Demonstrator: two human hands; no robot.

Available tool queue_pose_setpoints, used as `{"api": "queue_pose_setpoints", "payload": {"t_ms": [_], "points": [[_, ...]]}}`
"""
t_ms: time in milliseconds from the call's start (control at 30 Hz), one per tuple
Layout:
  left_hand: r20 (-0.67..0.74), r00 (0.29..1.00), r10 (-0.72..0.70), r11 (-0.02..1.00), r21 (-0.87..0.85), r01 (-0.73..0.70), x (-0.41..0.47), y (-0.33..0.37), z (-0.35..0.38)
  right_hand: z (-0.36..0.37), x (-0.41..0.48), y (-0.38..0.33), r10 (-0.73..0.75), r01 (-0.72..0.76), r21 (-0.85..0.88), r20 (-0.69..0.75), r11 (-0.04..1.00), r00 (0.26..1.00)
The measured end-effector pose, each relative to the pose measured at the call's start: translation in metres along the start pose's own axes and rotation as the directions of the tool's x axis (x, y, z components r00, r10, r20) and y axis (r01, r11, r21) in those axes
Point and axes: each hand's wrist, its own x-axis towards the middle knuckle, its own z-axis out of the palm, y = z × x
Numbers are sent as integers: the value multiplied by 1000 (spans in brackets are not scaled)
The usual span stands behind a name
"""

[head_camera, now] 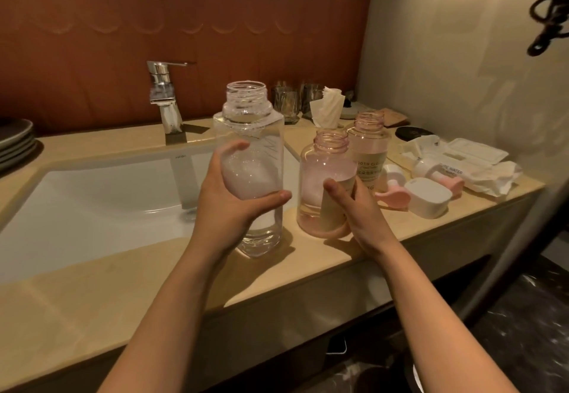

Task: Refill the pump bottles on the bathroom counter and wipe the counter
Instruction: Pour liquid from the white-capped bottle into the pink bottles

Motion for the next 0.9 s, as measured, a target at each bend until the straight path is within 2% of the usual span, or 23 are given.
{"api": "queue_pose_setpoints", "payload": {"t_ms": [200,333,467,567,900], "points": [[5,1000,12,1000,14,-12,0,-1,1,4,-3,-3,-39,36,-48,-68,998,997],[4,1000,26,999,18,-26,1,-3,1,10,-11,-8,-136,105,-169,-183,980,974],[-2,1000,26,1000,16,-26,1,-4,3,12,-11,-16,-182,93,-337,-243,937,953],[1,1000,24,1000,11,-24,2,-3,4,8,-8,-23,-171,50,-422,-254,905,952],[-22,999,26,1000,13,-26,5,-7,6,-15,-22,-38,-192,26,-520,-268,853,944]]}}
